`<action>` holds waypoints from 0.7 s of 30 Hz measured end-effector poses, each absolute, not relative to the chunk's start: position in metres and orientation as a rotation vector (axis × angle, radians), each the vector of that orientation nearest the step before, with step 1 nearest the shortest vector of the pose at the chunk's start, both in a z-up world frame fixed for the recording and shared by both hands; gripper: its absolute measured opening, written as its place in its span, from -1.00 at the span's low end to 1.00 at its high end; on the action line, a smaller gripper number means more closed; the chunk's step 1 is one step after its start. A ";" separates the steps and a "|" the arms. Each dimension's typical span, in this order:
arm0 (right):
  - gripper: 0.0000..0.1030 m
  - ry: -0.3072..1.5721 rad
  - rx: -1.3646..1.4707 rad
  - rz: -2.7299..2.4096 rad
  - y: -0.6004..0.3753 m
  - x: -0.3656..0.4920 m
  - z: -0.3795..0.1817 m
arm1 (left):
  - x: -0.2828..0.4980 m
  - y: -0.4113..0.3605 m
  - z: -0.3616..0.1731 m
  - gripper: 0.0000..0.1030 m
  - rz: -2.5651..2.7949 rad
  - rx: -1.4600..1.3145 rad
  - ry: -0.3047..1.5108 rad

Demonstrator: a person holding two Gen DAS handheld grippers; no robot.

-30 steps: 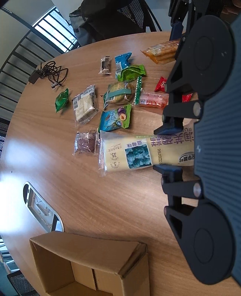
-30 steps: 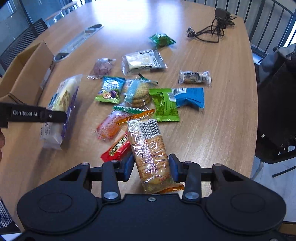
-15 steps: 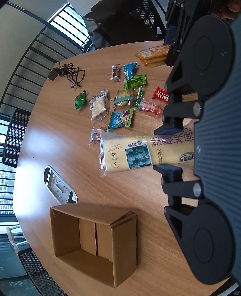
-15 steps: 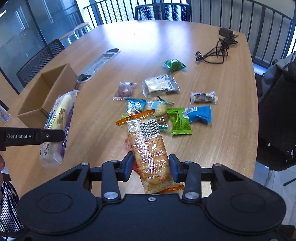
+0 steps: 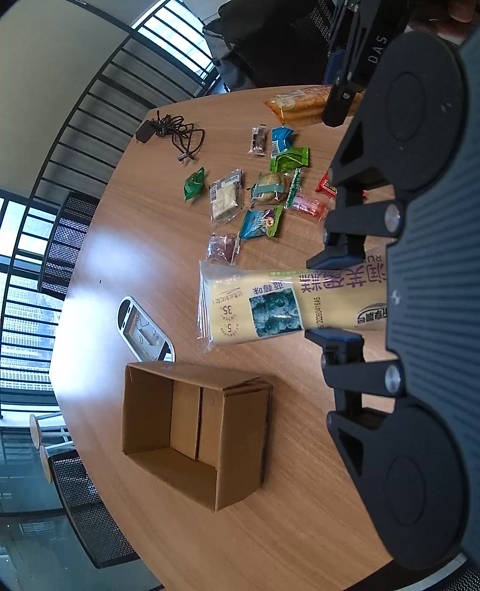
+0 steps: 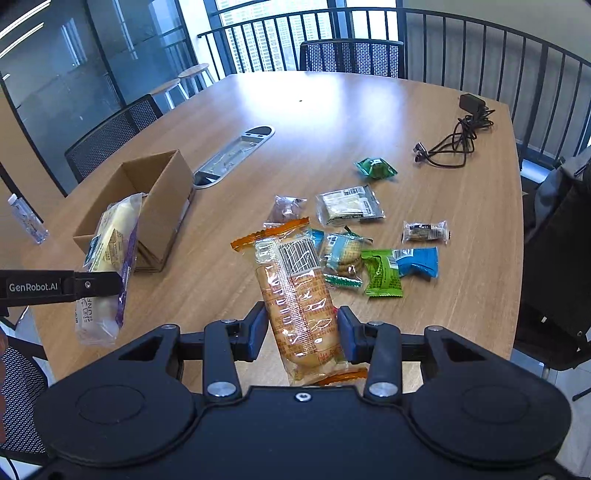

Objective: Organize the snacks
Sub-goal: 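Carry both held packs up and over to the cardboard box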

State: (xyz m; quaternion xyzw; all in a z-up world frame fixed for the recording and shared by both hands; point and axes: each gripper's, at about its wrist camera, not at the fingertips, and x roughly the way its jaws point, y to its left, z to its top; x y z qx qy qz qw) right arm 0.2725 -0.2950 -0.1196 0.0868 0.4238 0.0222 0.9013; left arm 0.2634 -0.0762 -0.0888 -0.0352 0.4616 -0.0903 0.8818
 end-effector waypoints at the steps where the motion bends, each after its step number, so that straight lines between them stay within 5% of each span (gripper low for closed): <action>1: -0.22 0.872 0.181 0.051 -0.294 0.273 -0.118 | 0.261 -0.074 -0.087 -0.39 -0.180 -0.075 0.957; 21: -0.22 0.785 0.187 0.083 -0.232 0.304 -0.086 | 0.285 -0.003 -0.061 -0.39 -0.152 -0.109 0.876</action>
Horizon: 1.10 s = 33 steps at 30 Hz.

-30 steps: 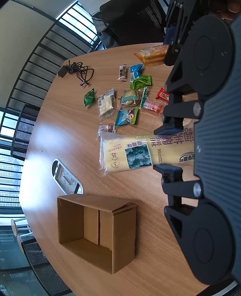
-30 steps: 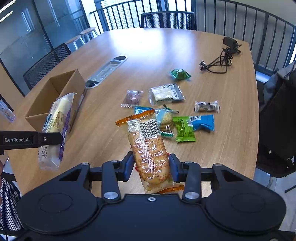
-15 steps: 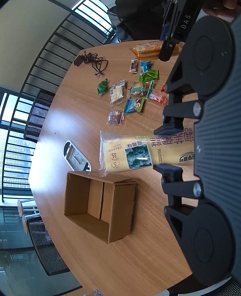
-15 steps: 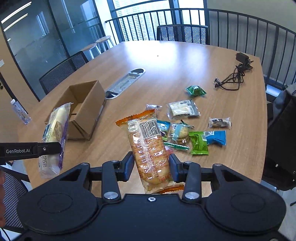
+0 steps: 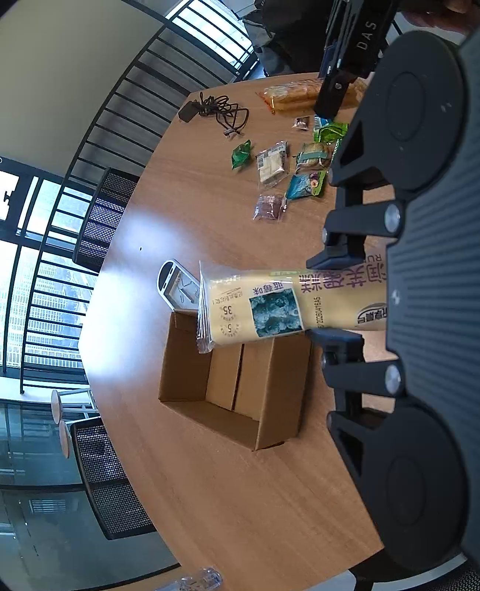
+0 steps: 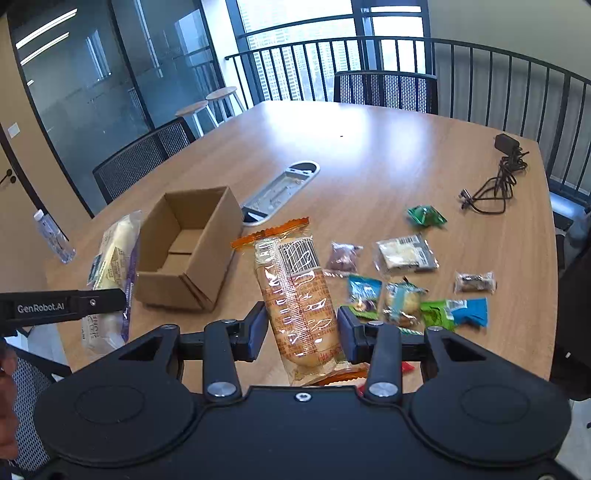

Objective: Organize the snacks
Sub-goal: 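Carry both held packs up and over to the cardboard box, then lower both packs into the box and open both tools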

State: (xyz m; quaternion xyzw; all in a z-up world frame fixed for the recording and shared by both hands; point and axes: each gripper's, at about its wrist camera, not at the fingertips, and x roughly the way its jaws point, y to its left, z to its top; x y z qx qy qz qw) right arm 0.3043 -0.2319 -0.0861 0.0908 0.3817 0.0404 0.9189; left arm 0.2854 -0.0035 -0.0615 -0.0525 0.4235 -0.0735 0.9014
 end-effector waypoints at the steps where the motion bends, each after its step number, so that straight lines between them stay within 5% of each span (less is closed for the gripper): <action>1: -0.22 0.782 0.192 0.079 -0.227 0.309 -0.085 | 0.291 0.002 -0.061 -0.39 -0.155 -0.109 0.875; 33: -0.22 0.864 0.204 0.075 -0.098 0.436 -0.103 | 0.436 0.088 -0.120 -0.38 -0.210 -0.131 0.985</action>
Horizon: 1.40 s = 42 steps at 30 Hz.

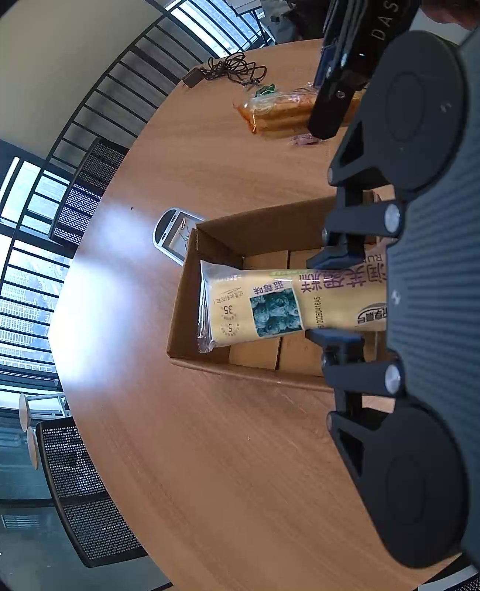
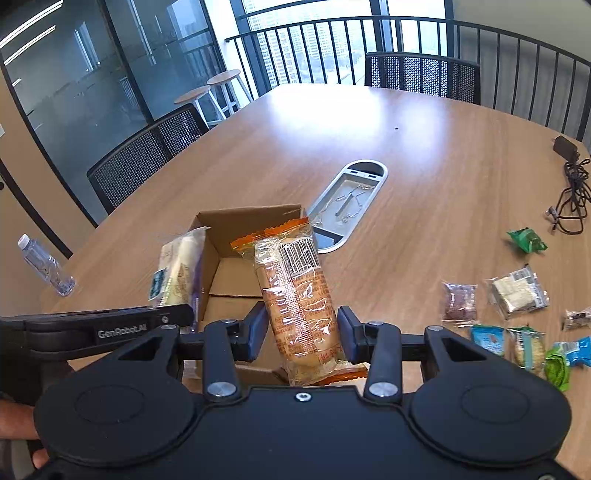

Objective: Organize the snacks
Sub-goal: 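Lower both packs into the box and open both tools, then move both open tools back over the snack pile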

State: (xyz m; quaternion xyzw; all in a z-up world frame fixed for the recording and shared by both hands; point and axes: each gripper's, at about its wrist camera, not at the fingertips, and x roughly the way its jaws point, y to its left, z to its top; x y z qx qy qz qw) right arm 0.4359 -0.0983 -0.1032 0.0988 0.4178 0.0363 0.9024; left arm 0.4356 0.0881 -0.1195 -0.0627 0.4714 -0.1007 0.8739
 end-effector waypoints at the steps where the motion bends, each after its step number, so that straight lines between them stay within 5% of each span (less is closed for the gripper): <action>1: -0.22 0.865 0.207 0.074 -0.094 0.439 -0.105 | 0.438 0.089 -0.122 -0.38 -0.210 -0.127 0.988; 26: -0.19 0.872 0.311 0.046 -0.056 0.463 -0.138 | 0.467 0.117 -0.114 -0.26 -0.183 -0.068 0.947; 31: 0.32 0.866 0.282 0.036 -0.054 0.461 -0.136 | 0.465 0.130 -0.117 -0.02 -0.163 -0.097 0.976; 42: 0.75 0.848 0.251 -0.008 -0.066 0.436 -0.127 | 0.456 0.129 -0.119 0.65 -0.142 -0.125 0.985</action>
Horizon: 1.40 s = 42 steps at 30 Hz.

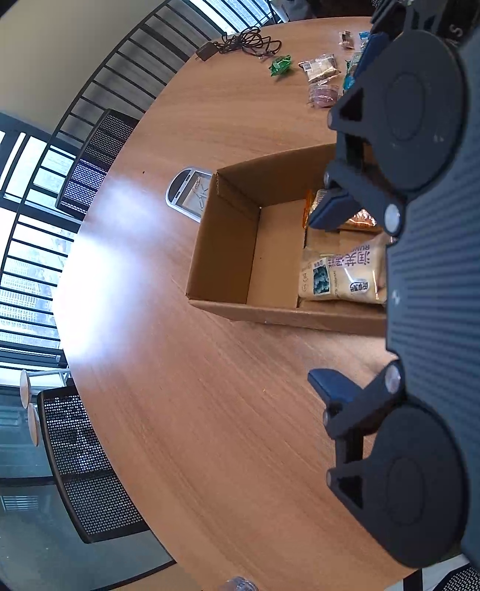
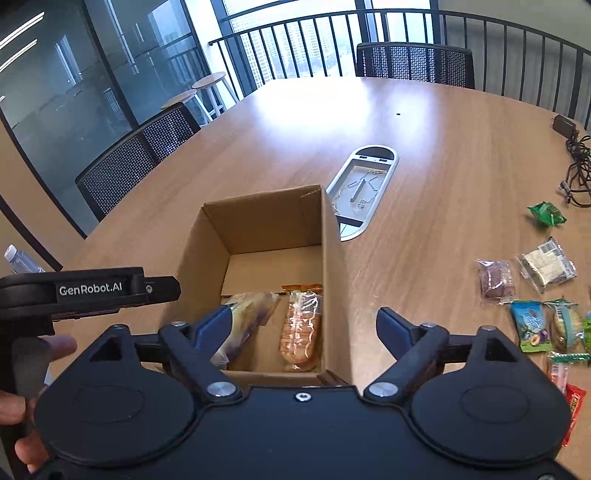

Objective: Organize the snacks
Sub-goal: 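Move both open tools back over the snack pile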

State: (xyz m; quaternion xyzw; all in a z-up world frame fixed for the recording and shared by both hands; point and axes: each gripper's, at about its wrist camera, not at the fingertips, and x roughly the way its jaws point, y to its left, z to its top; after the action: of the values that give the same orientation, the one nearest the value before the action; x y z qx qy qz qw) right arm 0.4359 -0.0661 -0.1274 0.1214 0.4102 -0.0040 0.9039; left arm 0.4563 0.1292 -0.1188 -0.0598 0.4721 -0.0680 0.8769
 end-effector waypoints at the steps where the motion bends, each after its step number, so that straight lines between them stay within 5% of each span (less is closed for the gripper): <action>1: 0.84 0.843 0.240 -0.030 -0.066 0.431 -0.126 | 0.455 0.127 -0.119 0.72 -0.140 -0.123 0.988; 6: 1.00 0.802 0.235 -0.041 -0.074 0.406 -0.126 | 0.442 0.113 -0.116 1.00 -0.156 -0.097 0.954; 36: 0.99 0.750 0.258 -0.309 -0.205 0.321 -0.140 | 0.378 -0.018 -0.117 0.99 -0.330 -0.019 0.961; 42: 0.79 0.773 0.282 -0.376 -0.225 0.308 -0.149 | 0.376 -0.047 -0.127 0.97 -0.396 0.005 0.986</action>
State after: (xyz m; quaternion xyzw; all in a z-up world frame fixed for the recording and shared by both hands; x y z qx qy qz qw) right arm 0.3078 -0.2251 -0.1492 0.1362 0.3736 -0.1817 0.8994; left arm 0.3761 -0.0468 -0.1272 0.0025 0.4703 -0.1889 0.8621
